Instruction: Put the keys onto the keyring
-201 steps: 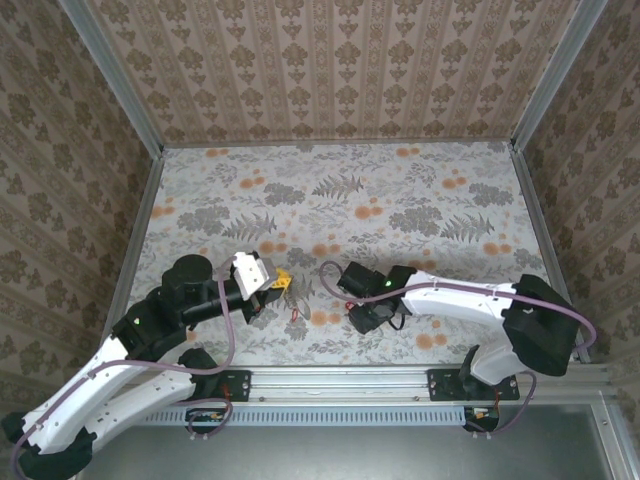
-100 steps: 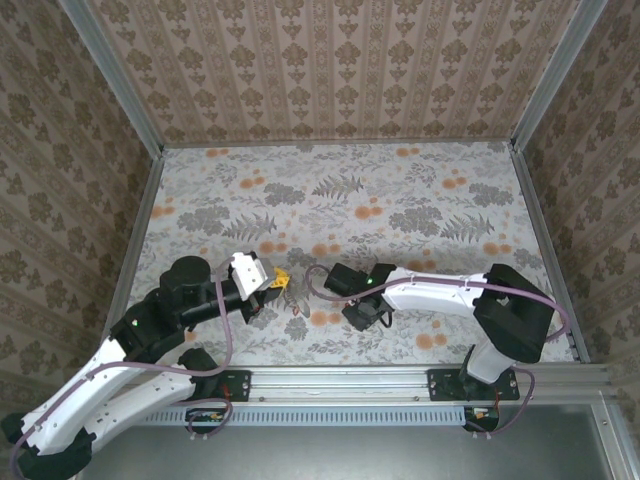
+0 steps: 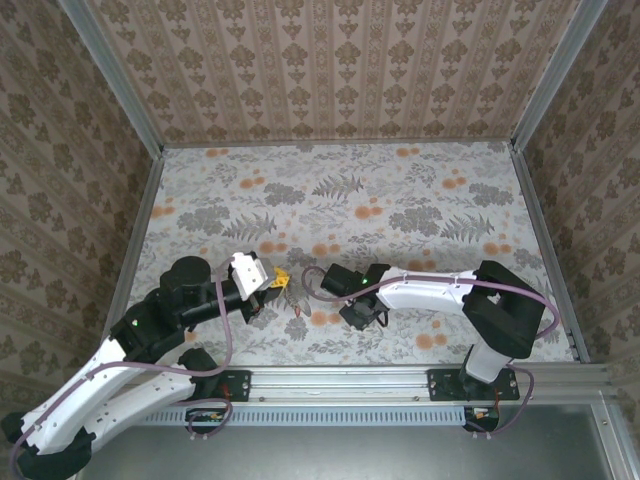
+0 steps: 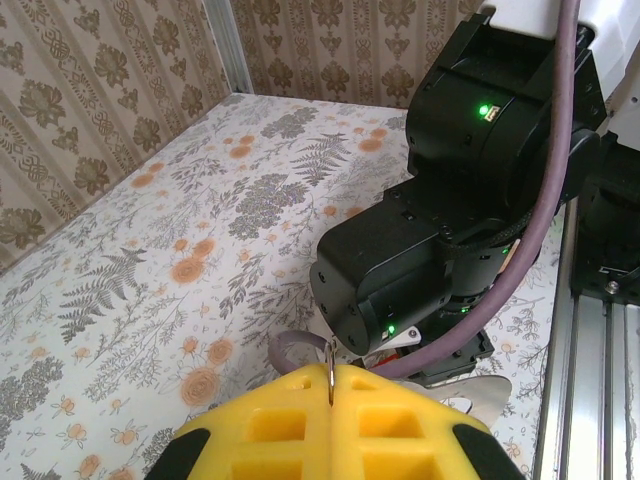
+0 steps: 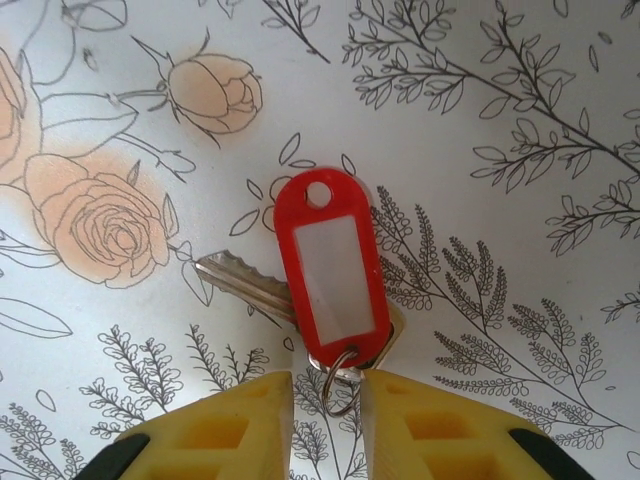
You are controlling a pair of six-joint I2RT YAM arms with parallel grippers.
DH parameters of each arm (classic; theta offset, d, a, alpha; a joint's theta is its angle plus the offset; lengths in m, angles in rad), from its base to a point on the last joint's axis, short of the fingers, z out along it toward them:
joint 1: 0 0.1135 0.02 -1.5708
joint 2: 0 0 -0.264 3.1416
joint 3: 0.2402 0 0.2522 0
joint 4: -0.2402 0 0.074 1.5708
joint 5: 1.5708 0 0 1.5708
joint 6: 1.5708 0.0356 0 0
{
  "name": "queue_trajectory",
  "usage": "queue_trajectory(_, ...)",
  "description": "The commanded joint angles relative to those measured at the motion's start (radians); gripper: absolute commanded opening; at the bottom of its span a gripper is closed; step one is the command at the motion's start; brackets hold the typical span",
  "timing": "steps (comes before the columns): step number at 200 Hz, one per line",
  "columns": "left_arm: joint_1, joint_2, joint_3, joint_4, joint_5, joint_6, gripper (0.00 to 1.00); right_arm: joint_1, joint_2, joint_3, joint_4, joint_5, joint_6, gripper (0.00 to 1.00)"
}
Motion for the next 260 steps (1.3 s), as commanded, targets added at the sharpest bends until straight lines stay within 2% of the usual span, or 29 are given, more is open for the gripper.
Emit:
queue_trajectory(1, -0.007, -0.010, 0.008, 0.015, -0.008, 0.017, 0.00, 0.006, 0.025, 0.022, 0.007, 0.024, -0.015, 0.25)
queue_trajectory(57, -0.007, -0.011, 0.008, 0.013, -0.011, 0.017, 0.00, 0.006, 0.042, 0.015, 0.012, 0.029, -0.020, 0.23)
queue_trajectory(81, -0.010, -0.011, 0.007, 0.012, -0.016, 0.017, 0.00, 0.005, 0.048, 0.017, 0.016, 0.033, -0.022, 0.17)
queue_trajectory(121, -0.010, -0.013, 0.008, 0.012, -0.019, 0.017, 0.00, 0.005, 0.043, 0.013, 0.018, 0.043, -0.022, 0.12)
queue_trajectory(170, -0.009, -0.013, 0.006, 0.012, -0.022, 0.016, 0.00, 0.000, -0.015, -0.012, 0.025, 0.062, -0.020, 0.03)
queue_trajectory(221, -0.010, -0.011, 0.007, 0.012, -0.023, 0.017, 0.00, -0.030, -0.256, -0.138, 0.171, -0.046, -0.052, 0.00)
queue_trajectory(260, -0.012, 0.014, 0.023, -0.003, 0.003, 0.032, 0.00, -0.069, -0.554, -0.185, 0.226, -0.204, -0.139, 0.00)
